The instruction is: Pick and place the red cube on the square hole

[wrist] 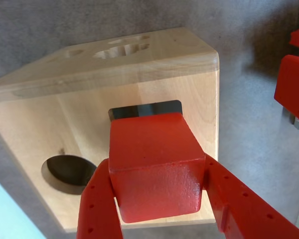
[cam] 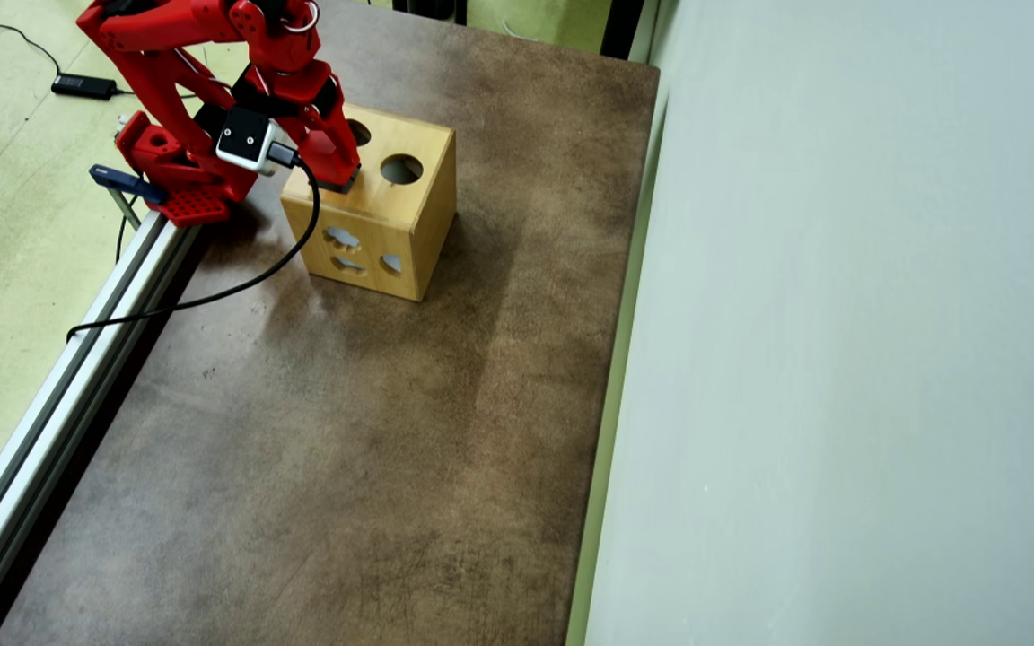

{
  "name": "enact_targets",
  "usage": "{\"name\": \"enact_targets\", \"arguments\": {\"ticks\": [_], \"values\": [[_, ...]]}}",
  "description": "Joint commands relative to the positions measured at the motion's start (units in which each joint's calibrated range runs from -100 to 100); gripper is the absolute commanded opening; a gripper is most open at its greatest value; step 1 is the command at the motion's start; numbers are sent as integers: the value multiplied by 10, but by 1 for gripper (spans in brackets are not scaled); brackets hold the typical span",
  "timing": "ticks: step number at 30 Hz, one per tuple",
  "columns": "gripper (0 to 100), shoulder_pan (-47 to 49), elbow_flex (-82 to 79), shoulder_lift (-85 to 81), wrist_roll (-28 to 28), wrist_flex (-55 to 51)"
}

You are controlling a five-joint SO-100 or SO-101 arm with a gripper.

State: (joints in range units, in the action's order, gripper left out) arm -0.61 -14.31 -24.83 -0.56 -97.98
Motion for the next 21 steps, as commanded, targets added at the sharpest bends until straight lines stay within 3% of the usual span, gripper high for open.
{"name": "enact_targets", "arguments": {"ticks": [1, 21], "values": [[21, -4, 20, 13, 2, 1], [21, -6, 18, 21, 2, 1]]}}
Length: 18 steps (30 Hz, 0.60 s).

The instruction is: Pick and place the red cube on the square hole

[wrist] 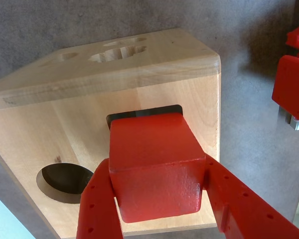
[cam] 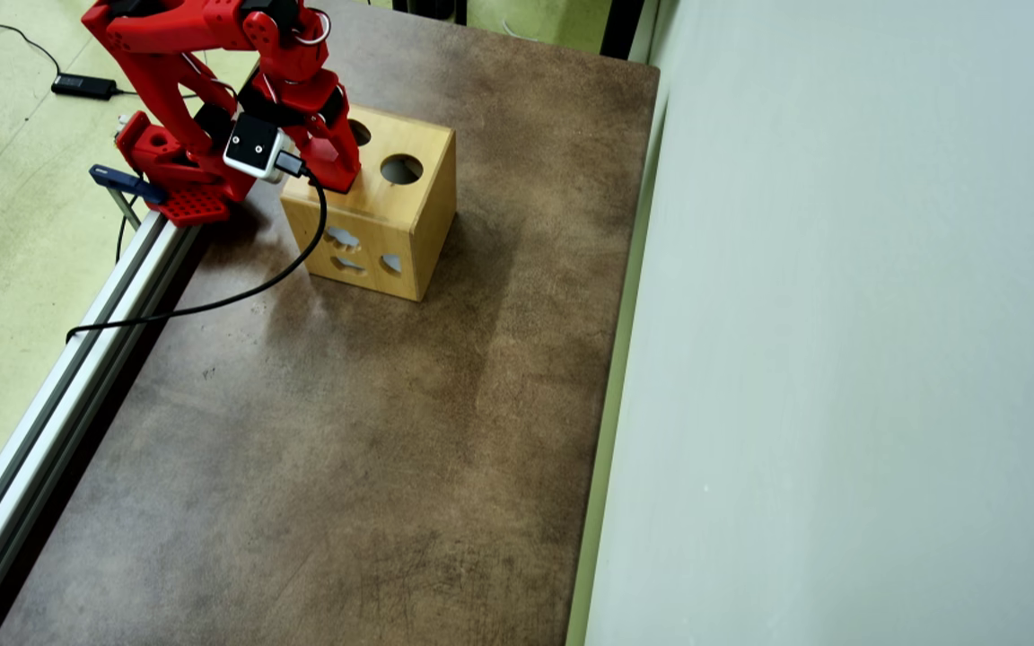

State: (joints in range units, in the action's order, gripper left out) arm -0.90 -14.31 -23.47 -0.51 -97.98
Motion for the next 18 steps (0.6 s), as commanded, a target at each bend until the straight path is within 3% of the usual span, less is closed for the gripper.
{"name": "enact_targets", "arguments": {"ticks": [1, 18], "values": [[21, -3, 18, 14, 2, 1], [21, -28, 20, 28, 17, 1]]}}
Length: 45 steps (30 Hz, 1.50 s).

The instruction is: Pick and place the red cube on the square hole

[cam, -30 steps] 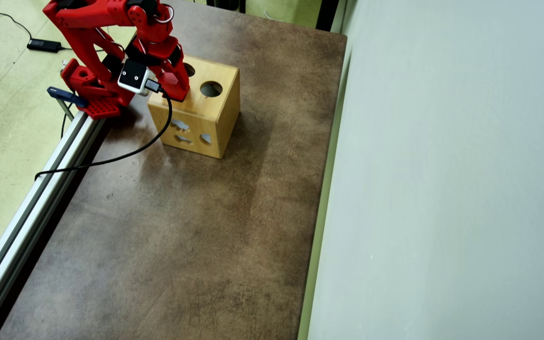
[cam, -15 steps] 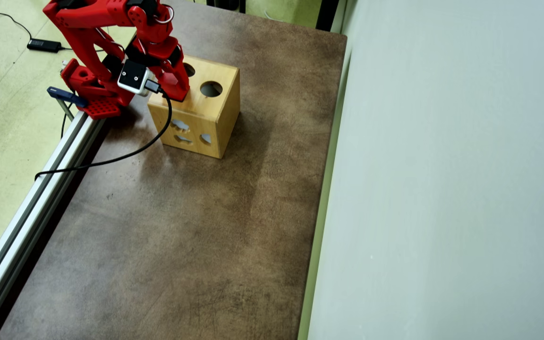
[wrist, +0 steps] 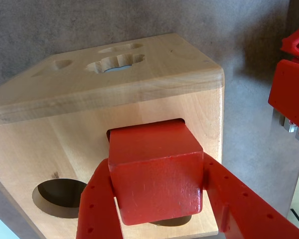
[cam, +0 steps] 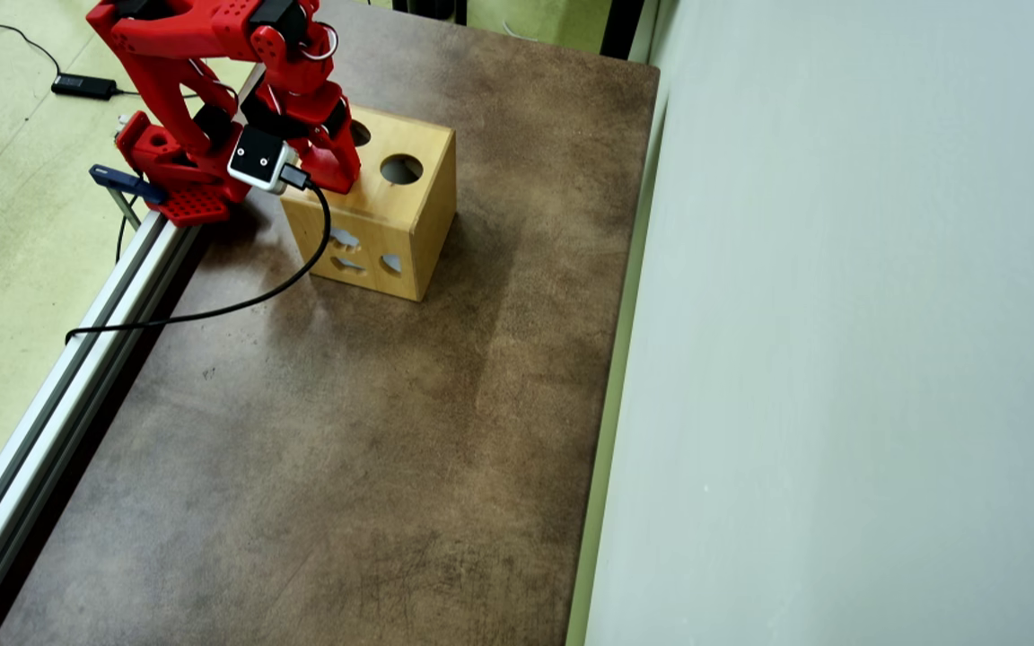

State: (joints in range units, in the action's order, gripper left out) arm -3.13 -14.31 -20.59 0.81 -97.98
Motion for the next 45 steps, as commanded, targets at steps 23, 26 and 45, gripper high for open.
{"name": "enact_targets", "arguments": {"ticks": [23, 26, 45], "values": [[22, -6, 19, -9, 0, 1], [21, -6, 19, -9, 0, 1], [22, -6, 21, -10, 3, 1]]}}
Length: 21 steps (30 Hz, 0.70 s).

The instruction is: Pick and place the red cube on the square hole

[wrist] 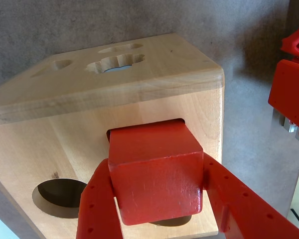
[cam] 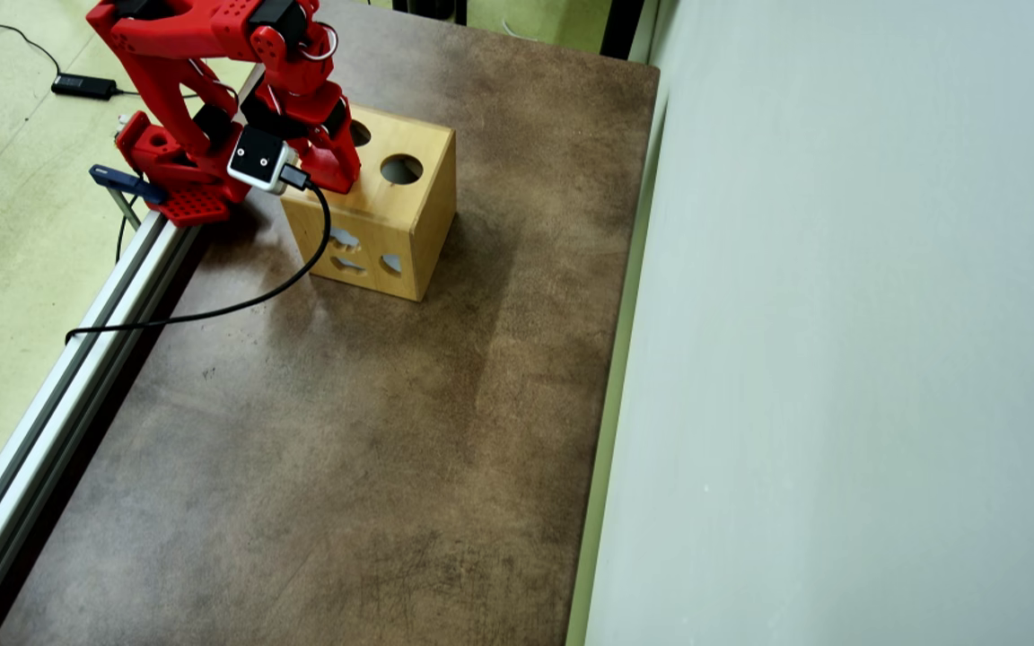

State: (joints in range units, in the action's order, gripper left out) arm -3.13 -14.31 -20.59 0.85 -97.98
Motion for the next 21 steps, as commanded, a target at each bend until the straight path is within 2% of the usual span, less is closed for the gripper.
{"name": "enact_targets", "arguments": {"ticks": [1, 5, 7, 10, 14, 17, 18, 21], "values": [[22, -6, 21, -10, 3, 1], [24, -6, 27, -10, 4, 1], [29, -6, 23, -10, 4, 1], [46, -6, 23, -10, 4, 0], [78, -3, 26, -11, 4, 0], [98, -1, 27, -11, 2, 0], [100, -2, 28, -11, 1, 0], [98, -3, 26, -11, 0, 0]]}}
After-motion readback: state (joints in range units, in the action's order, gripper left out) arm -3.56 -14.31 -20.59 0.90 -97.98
